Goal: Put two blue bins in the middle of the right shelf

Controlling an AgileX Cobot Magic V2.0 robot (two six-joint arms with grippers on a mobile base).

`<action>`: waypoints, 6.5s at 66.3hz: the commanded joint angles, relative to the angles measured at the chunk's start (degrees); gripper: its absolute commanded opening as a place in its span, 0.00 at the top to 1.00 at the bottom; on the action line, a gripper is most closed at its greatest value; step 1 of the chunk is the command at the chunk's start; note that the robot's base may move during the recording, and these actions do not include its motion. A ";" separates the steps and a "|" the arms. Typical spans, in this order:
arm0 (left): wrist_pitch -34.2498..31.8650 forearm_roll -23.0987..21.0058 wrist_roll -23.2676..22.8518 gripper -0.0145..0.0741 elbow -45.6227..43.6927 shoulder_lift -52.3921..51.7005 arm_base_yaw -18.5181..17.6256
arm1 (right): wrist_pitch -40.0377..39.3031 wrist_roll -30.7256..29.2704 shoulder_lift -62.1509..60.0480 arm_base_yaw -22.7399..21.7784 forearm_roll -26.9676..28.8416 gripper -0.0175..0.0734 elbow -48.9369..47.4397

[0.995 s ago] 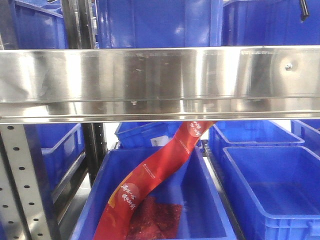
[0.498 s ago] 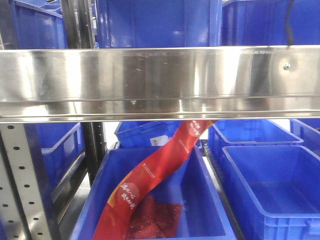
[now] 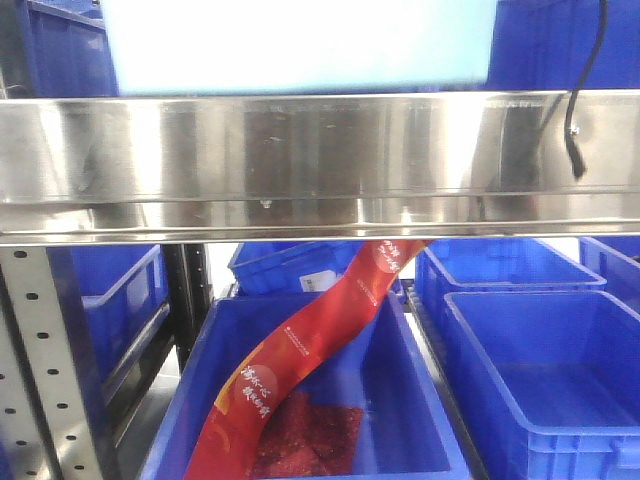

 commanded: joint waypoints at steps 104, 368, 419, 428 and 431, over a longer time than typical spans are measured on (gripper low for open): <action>-3.82 8.20 -1.40 0.96 -15.95 -5.58 -6.36 | -7.90 -3.43 -12.81 0.35 1.61 0.99 3.31; -71.67 4.56 -1.44 0.96 95.31 -96.01 -0.01 | -70.49 -13.23 -114.98 -12.73 -4.06 0.99 127.58; -75.57 4.08 5.25 0.96 123.58 -112.16 10.86 | -70.72 -13.23 -114.98 -12.73 -4.06 0.99 127.58; -73.78 4.08 5.25 0.96 124.52 -113.87 10.89 | -70.72 -13.23 -114.98 -12.73 -4.06 0.99 127.58; -73.44 4.08 5.25 0.96 124.52 -113.87 11.00 | -70.72 -13.23 -114.98 -12.73 -4.06 0.99 127.58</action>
